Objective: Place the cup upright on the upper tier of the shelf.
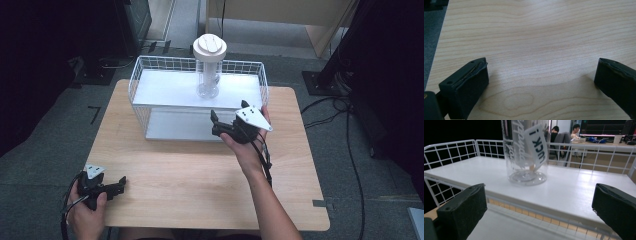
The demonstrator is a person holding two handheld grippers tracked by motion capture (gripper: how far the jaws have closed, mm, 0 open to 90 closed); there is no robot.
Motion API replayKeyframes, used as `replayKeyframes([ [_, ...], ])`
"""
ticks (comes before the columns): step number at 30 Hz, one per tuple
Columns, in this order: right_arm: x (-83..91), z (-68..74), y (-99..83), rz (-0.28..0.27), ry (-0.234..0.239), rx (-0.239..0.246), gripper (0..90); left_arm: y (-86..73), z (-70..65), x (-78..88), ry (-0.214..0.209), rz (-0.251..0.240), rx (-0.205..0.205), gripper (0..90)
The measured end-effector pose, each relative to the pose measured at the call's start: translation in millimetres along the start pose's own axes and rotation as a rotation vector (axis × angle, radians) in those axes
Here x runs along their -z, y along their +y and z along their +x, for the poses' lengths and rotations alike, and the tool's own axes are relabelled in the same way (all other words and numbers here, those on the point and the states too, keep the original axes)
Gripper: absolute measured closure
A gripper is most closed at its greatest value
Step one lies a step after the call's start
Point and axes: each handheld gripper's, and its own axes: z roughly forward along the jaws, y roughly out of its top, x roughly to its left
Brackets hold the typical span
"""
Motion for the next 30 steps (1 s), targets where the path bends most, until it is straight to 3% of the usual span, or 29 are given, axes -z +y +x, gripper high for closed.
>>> replayKeyframes([
  [6, 17.4, -4.5, -23.8, 0.03, -0.005, 0.038, 0.0, 0.0, 0.0, 0.1, 0.0, 0.0, 0.0, 0.0],
  [15, 43.3, -20.9, -54.8, 0.071, -0.027, 0.031, 0.0, 0.0, -0.1, 0.0, -0.001, 0.001, 0.001, 0.0],
  [21, 55.5, -37.1, -77.5, 0.116, -0.072, 0.054, 0.0, 0.0, 0.0, 0.2, -0.001, 0.003, -0.001, 0.0],
  [30, 76.5, -60.5, -111.4, 0.183, -0.131, 0.024, 0.0, 0.0, 0.0, 0.2, -0.001, 0.003, 0.0, 0.0],
])
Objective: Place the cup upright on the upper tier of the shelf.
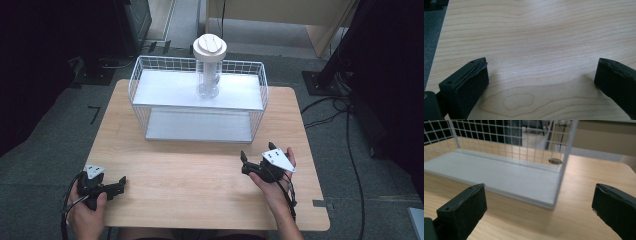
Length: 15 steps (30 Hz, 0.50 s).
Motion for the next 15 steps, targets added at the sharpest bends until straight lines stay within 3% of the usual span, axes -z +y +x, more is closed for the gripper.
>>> replayKeyframes([
  [15, 26.2, -41.7, -36.3, 0.082, -0.087, -0.025, 0.0, 0.0, 0.0, 0.0, 0.0, 0.0, -0.001, 0.0],
])
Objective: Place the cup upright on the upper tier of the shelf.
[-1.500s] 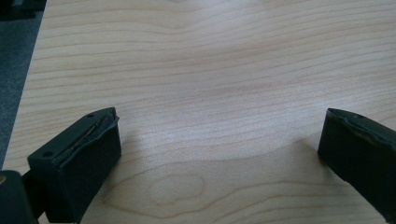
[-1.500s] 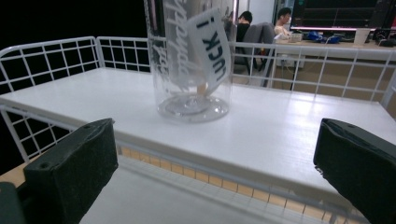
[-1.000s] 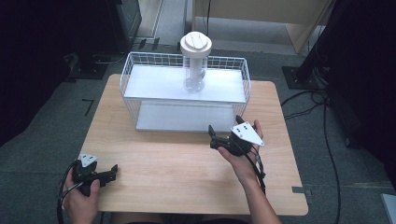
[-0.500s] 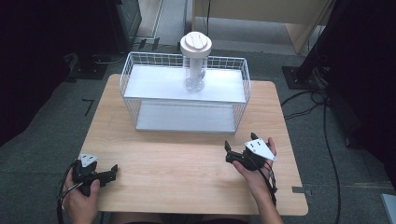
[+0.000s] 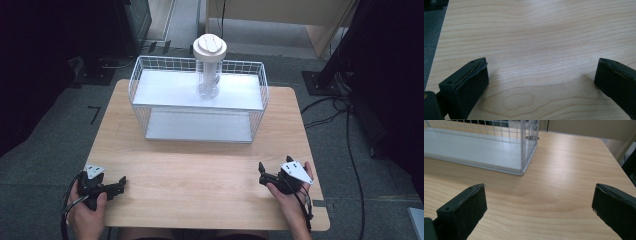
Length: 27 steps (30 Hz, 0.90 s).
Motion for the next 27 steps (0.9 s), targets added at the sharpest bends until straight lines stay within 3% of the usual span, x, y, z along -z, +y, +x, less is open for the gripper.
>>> replayKeyframes([
  [11, 20.1, -33.1, -23.4, 0.062, -0.05, -0.014, 0.0, 0.0, 0.0, 0.0, 0.0, 0.0, 0.0, 0.0],
  [20, 35.5, -53.4, -35.4, 0.116, -0.09, -0.058, 0.0, 0.0, 0.0, 0.0, 0.0, 0.0, 0.0, 0.0],
  [27, 41.8, -66.5, -40.2, 0.217, -0.105, -0.083, 0.0, -0.1, 0.0, 0.0, 0.0, -0.001, 0.0, 0.0],
])
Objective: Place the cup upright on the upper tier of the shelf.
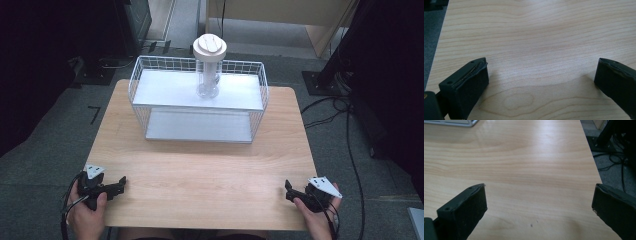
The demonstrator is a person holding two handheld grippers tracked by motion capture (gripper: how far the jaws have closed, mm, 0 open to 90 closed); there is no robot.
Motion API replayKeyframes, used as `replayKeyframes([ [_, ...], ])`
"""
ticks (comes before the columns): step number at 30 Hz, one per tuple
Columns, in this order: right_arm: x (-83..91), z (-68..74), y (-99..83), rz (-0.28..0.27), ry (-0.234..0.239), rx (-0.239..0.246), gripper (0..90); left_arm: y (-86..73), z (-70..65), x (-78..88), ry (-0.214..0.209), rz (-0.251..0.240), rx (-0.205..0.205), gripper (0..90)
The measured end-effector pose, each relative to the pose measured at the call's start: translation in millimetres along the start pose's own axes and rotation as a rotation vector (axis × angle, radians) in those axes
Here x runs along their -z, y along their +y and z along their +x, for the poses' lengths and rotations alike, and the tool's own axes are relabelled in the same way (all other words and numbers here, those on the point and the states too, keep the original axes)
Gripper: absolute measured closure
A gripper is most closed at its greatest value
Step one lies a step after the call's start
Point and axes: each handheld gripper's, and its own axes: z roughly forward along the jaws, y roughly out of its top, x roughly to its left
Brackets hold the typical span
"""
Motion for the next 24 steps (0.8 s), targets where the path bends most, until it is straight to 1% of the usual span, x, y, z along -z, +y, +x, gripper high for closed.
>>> replayKeyframes([
  [2, 0.7, -2.7, -1.7, 0.039, 0.022, -0.006, 0.0, 0.0, 0.0, 0.0, 0.0, 0.0, 0.0, 0.0],
  [4, 1.0, -3.6, -3.3, 0.072, 0.019, 0.009, 0.0, 0.0, -0.1, 0.0, 0.0, 0.0, 0.0, 0.0],
  [5, 1.5, -3.5, -3.9, 0.083, 0.02, 0.012, 0.6, 0.0, -0.1, 0.0, 0.0, 0.0, 0.001, 0.0],
  [7, 2.1, -3.7, -5.1, 0.102, 0.04, 0.026, 1.8, -0.1, -0.1, 0.0, 0.0, 0.0, 0.0, 0.0],
  [8, 2.5, -3.4, -5.5, 0.107, 0.042, 0.028, 3.0, -0.1, -0.1, 0.0, 0.0, 0.0, 0.0, 0.0],
  [9, 2.7, -2.7, -6.3, 0.117, 0.046, 0.039, 3.2, -0.1, -0.1, 0.0, 0.0, 0.0, 0.0, 0.0],
  [10, 2.6, -2.2, -6.8, 0.133, 0.046, 0.043, 2.8, 0.0, -0.1, 0.0, 0.0, 0.0, 0.001, 0.0],
  [11, 2.6, -2.4, -8.7, 0.139, 0.057, 0.042, 2.6, -0.1, -0.1, 0.0, 0.0, 0.0, 0.0, 0.0],
  [12, 4.2, -2.7, -11.6, 0.126, 0.055, 0.03, 2.6, -0.1, -0.1, 0.0, 0.0, 0.0, 0.0, 0.0],
  [13, 5.1, -2.8, -12.8, 0.121, 0.055, 0.029, 2.6, -0.1, 0.0, 0.0, 0.0, 0.0, 0.0, 0.0],
  [15, 5.2, -3.3, -13.0, 0.119, 0.068, 0.044, 2.6, -0.1, -0.1, 0.0, 0.0, -0.001, 0.001, 0.0],
  [18, 4.9, -3.1, -12.5, 0.123, 0.082, 0.05, 2.6, -0.1, 0.0, 0.0, 0.0, 0.0, 0.001, 0.0],
  [24, 4.9, -2.6, -12.7, 0.122, 0.076, 0.045, 2.6, -0.1, 0.0, 0.0, 0.0, 0.0, 0.001, 0.0],
])
